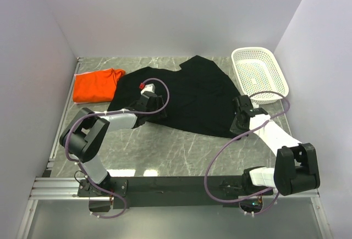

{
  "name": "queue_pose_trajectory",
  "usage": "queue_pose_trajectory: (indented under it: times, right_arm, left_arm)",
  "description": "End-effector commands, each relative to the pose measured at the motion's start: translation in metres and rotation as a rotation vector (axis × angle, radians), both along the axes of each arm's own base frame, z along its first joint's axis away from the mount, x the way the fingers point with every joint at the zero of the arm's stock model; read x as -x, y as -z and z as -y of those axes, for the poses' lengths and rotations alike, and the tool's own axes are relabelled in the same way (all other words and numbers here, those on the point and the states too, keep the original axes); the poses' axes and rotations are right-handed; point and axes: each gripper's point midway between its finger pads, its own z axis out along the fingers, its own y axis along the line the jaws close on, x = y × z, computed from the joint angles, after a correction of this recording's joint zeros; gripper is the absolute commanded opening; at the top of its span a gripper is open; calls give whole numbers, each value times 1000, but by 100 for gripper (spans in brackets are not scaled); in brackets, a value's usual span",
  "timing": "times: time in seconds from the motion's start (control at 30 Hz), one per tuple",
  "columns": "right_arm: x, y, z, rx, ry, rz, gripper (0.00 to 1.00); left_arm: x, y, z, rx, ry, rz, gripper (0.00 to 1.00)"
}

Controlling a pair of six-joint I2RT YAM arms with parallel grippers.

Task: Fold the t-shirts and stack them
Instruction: Fold the tshirt

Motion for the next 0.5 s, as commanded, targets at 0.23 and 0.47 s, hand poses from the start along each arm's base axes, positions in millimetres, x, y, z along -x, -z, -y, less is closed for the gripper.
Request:
queue_pose_trajectory:
  times: [0.23,0.47]
  right_arm:
    - [-10,-33,21,119,-10,-6,0]
    - [-7,-18,11,74,-62,-93,7]
  left_arm:
    - [-1,15,-21,-24,-39,-40,73]
    - [1,17,-29,-24,-53,-49,73]
